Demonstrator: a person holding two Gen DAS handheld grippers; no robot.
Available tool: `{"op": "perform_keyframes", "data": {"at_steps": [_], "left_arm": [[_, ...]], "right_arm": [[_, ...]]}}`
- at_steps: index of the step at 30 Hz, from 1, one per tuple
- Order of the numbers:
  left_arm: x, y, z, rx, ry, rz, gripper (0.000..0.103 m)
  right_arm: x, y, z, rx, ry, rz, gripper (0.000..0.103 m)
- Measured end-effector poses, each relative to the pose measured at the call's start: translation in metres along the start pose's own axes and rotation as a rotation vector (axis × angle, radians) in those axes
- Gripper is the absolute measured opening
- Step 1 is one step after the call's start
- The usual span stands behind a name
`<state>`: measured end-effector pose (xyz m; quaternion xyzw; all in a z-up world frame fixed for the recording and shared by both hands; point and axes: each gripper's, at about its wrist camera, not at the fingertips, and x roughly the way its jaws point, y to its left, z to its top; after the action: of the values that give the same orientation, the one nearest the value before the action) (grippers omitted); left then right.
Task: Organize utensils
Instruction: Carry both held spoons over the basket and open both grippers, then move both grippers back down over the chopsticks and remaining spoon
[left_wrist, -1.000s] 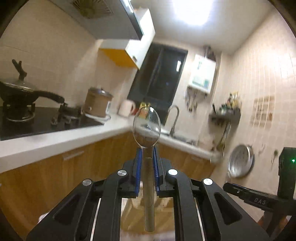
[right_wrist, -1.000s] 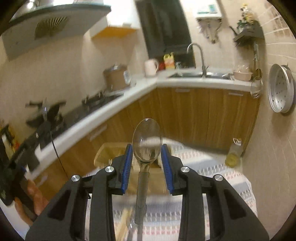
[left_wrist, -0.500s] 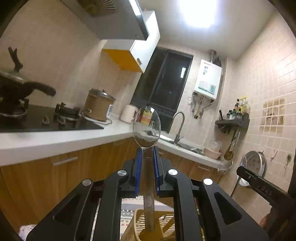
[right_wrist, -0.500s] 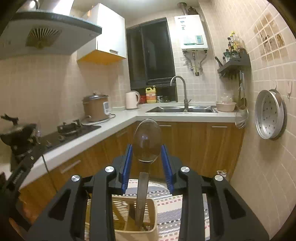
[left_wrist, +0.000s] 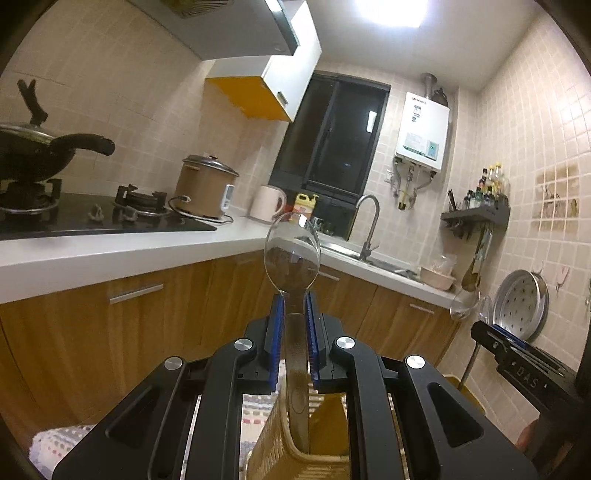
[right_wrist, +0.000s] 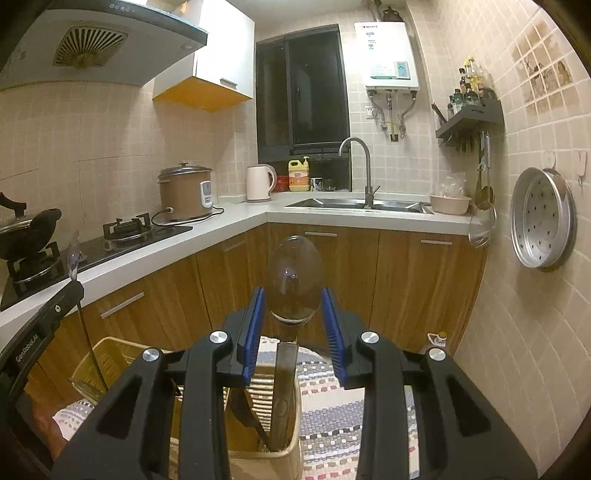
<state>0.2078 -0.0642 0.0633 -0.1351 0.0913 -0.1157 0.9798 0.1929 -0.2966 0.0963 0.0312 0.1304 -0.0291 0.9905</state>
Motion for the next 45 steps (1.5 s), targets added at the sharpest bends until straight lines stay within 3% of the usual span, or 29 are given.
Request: {"op": "perform_keyframes", "data": {"at_steps": [2,4,5,7,11,19,22,23,25,30,32,34,37,45], "left_arm": [[-0.004,0.001,0.000,0.004,0.005,0.002,0.011],[-0.010,0.003,0.002,0.001,0.011,0.011,0.023],[-0.015,0.006,0.003,-0.003,0.014,0.015,0.024],[-0.022,0.010,0.005,-0.004,0.032,0.006,0.024],[-0.042,0.018,0.008,-0.008,0.054,0.011,0.024],[-0.084,0.027,0.008,-0.022,0.154,-0.030,0.024],[-0.090,0.027,0.004,-0.035,0.261,-0.087,0.024],[-0.086,0.028,0.000,-0.064,0.351,-0.149,0.024],[-0.080,0.029,-0.008,-0.081,0.480,-0.196,0.024],[-0.054,0.021,-0.066,0.007,0.882,-0.241,0.024],[-0.046,0.023,-0.087,0.019,0.970,-0.225,0.024],[-0.042,0.021,-0.105,0.052,1.027,-0.231,0.024],[-0.038,0.018,-0.123,0.067,1.091,-0.207,0.024],[-0.044,0.002,-0.137,0.182,1.049,-0.147,0.011]], "right_arm": [[-0.002,-0.003,-0.001,0.016,0.014,0.022,0.030],[-0.006,-0.005,-0.002,0.025,0.034,0.045,0.032],[-0.008,-0.005,-0.001,0.024,0.038,0.044,0.032],[-0.016,-0.006,-0.003,0.031,0.049,0.054,0.032],[-0.033,-0.008,-0.007,0.036,0.068,0.066,0.047],[-0.081,-0.001,-0.021,-0.015,0.119,0.071,0.047],[-0.093,0.000,-0.024,-0.019,0.160,0.082,0.047],[-0.096,0.001,-0.026,-0.013,0.201,0.100,0.046],[-0.097,0.000,-0.030,-0.003,0.267,0.128,0.046],[-0.075,0.007,-0.068,0.020,0.595,0.242,0.046],[-0.065,0.011,-0.091,0.039,0.726,0.284,0.045],[-0.059,0.012,-0.108,0.055,0.803,0.305,0.041],[-0.057,0.013,-0.123,0.053,0.850,0.301,0.038],[-0.055,0.012,-0.127,0.046,0.870,0.306,0.038]]}}
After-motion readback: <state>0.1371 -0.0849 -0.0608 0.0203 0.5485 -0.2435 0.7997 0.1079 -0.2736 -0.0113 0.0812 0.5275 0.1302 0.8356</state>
